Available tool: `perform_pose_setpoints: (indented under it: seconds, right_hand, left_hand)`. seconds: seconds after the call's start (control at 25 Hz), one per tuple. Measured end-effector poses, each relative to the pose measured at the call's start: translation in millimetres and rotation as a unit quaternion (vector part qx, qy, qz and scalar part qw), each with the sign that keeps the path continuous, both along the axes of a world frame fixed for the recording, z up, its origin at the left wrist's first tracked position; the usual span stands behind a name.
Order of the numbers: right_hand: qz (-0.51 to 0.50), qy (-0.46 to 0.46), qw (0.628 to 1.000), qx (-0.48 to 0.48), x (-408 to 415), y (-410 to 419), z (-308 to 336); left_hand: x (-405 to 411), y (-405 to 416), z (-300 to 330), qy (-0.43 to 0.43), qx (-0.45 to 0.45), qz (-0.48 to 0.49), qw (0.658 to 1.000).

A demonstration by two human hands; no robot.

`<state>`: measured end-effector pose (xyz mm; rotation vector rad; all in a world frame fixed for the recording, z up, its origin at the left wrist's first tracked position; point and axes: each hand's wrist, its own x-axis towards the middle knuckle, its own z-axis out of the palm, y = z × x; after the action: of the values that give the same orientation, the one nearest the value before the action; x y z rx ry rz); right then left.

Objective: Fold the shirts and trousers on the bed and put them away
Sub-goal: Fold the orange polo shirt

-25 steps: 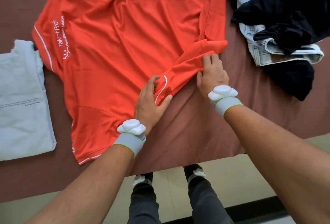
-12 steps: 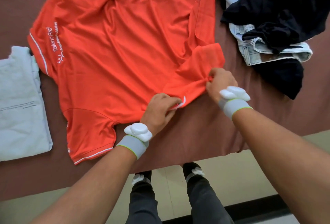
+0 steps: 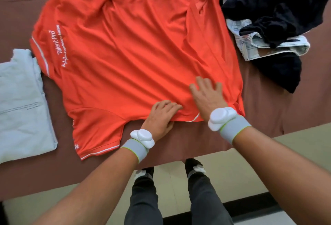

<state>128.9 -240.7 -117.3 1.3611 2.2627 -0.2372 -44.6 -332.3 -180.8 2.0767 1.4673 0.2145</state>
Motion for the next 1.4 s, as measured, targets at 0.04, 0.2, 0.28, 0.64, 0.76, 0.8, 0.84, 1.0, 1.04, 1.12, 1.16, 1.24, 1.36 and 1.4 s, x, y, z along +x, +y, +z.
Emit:
perform_pose_setpoints:
  seconds: [0.04, 0.2, 0.28, 0.64, 0.76, 0.8, 0.84, 1.0, 1.04, 1.12, 1.16, 1.24, 1.36, 1.4]
  right_hand:
    - [0.044, 0.028, 0.998, -0.040, -21.9, -7.9, -0.2]
    - [0.067, 0.013, 0.990, -0.125, -68.6, -43.3, -18.1]
    - [0.055, -0.004, 0.990, -0.130, -70.8, -55.8, -31.1]
    - [0.064, 0.028, 0.997, 0.018, -58.3, -82.5, -57.6]
    - [0.135, 0.087, 0.987, -0.016, -98.3, -98.9, -43.1]
    - [0.145, 0.097, 0.984, -0.043, -116.9, -106.4, -37.3]
    - [0.134, 0.106, 0.982, -0.078, -137.6, -110.4, -30.9]
    - [0.110, 0.219, 0.963, -0.109, -227.4, -117.8, -15.0]
    - [0.103, 0.244, 0.957, -0.114, -250.9, -118.6, -11.2]
    - [0.065, 0.254, 0.953, -0.150, -297.4, -120.4, -10.7]
    - [0.037, 0.243, 0.957, -0.153, -317.9, -120.2, -15.4]
    - [-0.019, 0.219, 0.968, -0.125, -348.5, -114.1, -24.6]
    - [-0.041, 0.175, 0.982, -0.066, -376.2, -100.0, -44.9]
    - [-0.025, 0.171, 0.983, -0.062, -378.7, -97.2, -48.5]
  left_hand:
    - [-13.4, -7.3, 0.8, 0.030, 0.010, 0.030, 0.999]
    - [-91.6, -57.1, 7.1, 0.133, -0.009, 0.162, 0.978]
    - [-131.7, -83.5, 3.7, 0.176, -0.023, 0.204, 0.963]
    - [-180.9, -113.1, -0.7, 0.123, 0.001, 0.149, 0.981]
    - [-182.1, -115.8, 19.6, 0.053, -0.149, 0.042, 0.987]
    - [-182.0, -120.6, 25.4, 0.034, -0.202, 0.023, 0.979]
    - [-182.9, -124.2, 31.4, 0.003, -0.215, 0.030, 0.976]
    - [-227.5, -94.5, 23.5, -0.106, 0.002, 0.378, 0.920]
    - [-248.3, -75.0, 19.9, -0.113, 0.023, 0.473, 0.873]
    - [-291.1, -27.5, 12.8, -0.160, -0.065, 0.618, 0.767]
    - [-308.8, -5.1, 10.1, -0.181, -0.123, 0.654, 0.724]
    - [-331.5, 27.3, 4.0, -0.210, -0.169, 0.670, 0.692]
    - [-356.0, 57.7, -14.7, -0.235, -0.157, 0.643, 0.712]
    - [-358.7, 65.2, -14.9, -0.230, -0.152, 0.626, 0.729]
